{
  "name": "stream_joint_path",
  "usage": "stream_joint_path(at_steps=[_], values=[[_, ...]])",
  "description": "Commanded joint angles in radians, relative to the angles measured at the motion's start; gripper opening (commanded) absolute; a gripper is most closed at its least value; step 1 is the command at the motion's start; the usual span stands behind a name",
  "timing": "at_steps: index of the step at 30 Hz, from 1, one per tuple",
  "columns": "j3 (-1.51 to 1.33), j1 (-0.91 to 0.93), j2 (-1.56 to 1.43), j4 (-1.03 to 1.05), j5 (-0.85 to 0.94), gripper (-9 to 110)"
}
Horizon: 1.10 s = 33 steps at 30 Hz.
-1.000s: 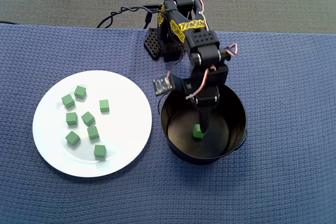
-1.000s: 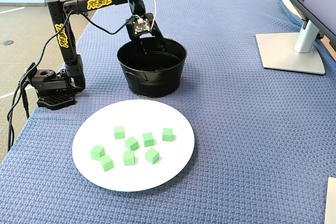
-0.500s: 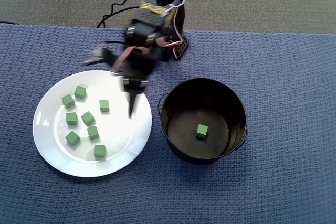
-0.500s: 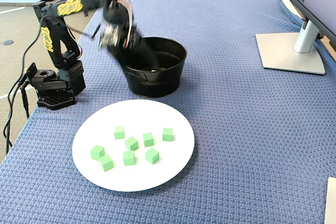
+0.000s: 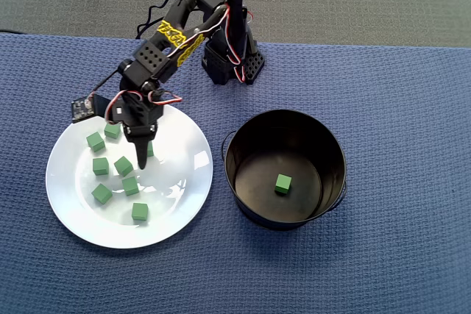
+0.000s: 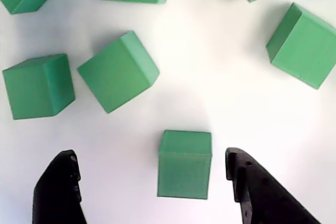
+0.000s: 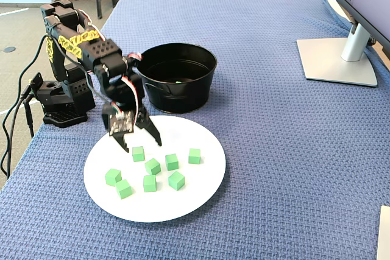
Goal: Pick up the green cubes from the white plate and place them in the black recipient
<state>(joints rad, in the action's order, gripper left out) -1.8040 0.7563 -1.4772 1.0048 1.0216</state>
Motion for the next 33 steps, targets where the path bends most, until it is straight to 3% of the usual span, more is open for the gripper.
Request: stream_joint_path(at_steps=[1,22,26,28,33], values=[[0.031,0.021,0.009,-0.021,0.028,29],[-0.091,-0.052,-0.074,-0.025,-0.017,25],[-0.092,-0.052,-0.077,-0.031,-0.025,17],[-0.089,-0.051,-0.075,-0.046,-0.051,1],[-0.044,-0.04,-0.054,-0.052,-0.1,0]])
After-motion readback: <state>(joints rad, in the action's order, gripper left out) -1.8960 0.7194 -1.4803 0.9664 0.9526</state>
